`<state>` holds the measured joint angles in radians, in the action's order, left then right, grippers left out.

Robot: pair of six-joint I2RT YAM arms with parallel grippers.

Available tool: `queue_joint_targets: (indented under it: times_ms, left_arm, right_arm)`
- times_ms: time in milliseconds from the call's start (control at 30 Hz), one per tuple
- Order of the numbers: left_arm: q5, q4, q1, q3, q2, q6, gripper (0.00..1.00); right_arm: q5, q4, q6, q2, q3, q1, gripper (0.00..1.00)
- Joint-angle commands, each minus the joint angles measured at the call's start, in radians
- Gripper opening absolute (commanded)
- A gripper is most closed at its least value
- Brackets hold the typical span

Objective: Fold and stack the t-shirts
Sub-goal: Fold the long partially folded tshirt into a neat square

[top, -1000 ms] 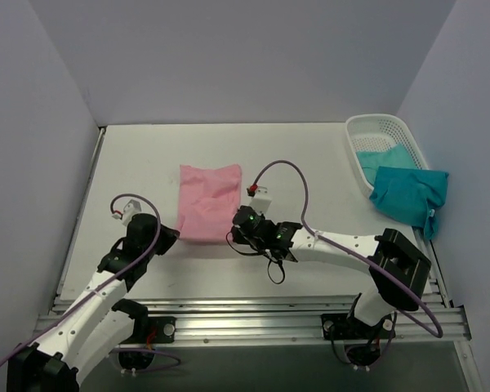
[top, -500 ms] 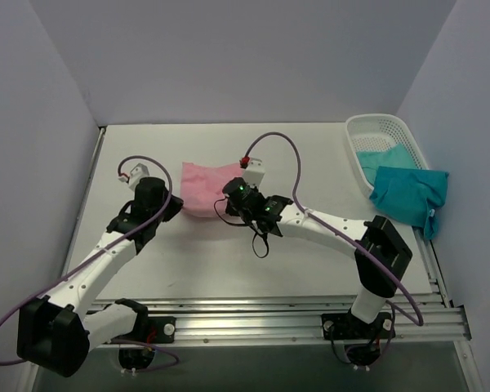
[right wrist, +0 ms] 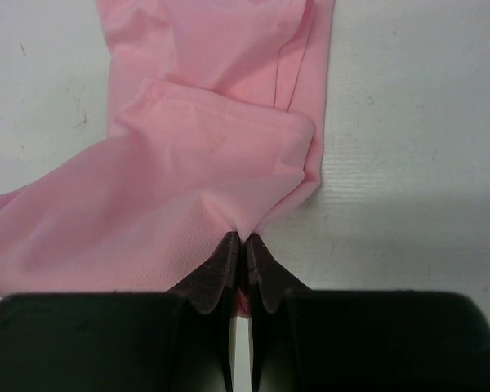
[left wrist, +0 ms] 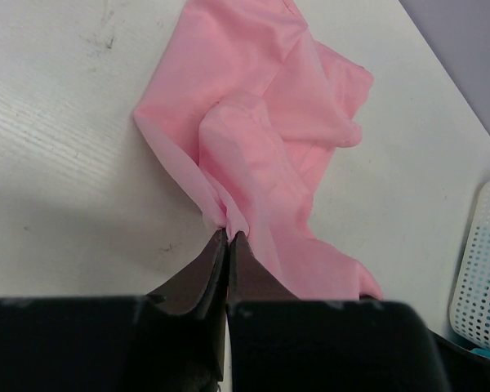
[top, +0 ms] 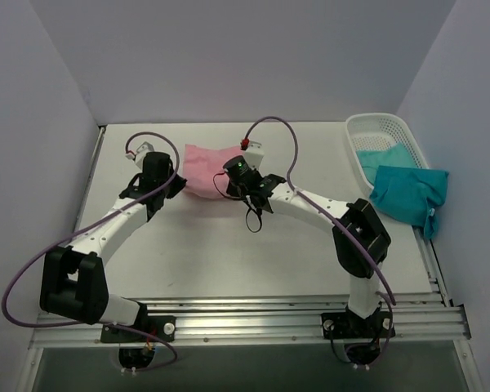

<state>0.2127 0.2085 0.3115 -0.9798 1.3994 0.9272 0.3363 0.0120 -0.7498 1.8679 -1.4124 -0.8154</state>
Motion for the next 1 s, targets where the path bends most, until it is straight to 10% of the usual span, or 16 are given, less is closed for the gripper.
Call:
queue_joint_targets:
  times_ms: [0, 267, 367, 433, 467, 567, 700, 767, 800, 867, 967]
  left_arm:
    - [-0.042, -0.092, -0.031, -0.072, 0.036, -0.024, 0.07]
    - [-0.088, -0.190, -0.083, -0.180, 0.153, -0.034, 0.16]
    - [-0.236, -0.308, -0.159, -0.425, 0.358, -0.027, 0.22]
    - [-0.330, -0.328, -0.183, -0.668, 0.640, -0.024, 0.33]
    - [-0.411, -0.248, -0.190, -1.011, 0.765, -0.037, 0.81]
    - [-0.559, -0.021, -0.216, -1.735, 1.364, 0.079, 0.94]
    - [-0.646, 0.173, -0.232, -2.138, 1.534, 0.043, 0.94]
    - [-0.583, 0.215, -0.229, -2.018, 1.442, -0.071, 0.94]
    - [-0.564, 0.147, -0.229, -1.677, 1.267, -0.080, 0.94]
    - [-0.515, -0.334, -0.238, -1.254, 0.969, -0.044, 0.94]
    - [-0.431, -0.518, -0.250, -0.916, 0.782, -0.060, 0.94]
  right_arm:
    - [-0.023, 0.022, 0.027, 0.028, -0.074, 0.022, 0.00]
    - [-0.107, 0.042, 0.053, 0.138, -0.253, 0.106, 0.00]
    - [-0.149, 0.110, 0.084, 0.345, -0.561, 0.218, 0.00]
    - [-0.114, 0.186, 0.092, 0.614, -0.994, 0.313, 0.37]
    - [-0.149, 0.165, 0.104, 0.711, -1.130, 0.347, 0.99]
    - [-0.264, 0.043, 0.034, 0.866, -1.277, 0.455, 1.00]
    - [-0.235, -0.362, 0.087, 0.572, -0.675, 0.461, 1.00]
    - [-0.209, -0.495, 0.101, 0.424, -0.461, 0.452, 1.00]
    - [-0.224, -0.513, 0.099, 0.398, -0.427, 0.452, 1.00]
    - [-0.252, -0.517, 0.093, 0.335, -0.386, 0.441, 1.00]
    - [-0.247, -0.497, 0.119, 0.260, -0.332, 0.415, 1.00]
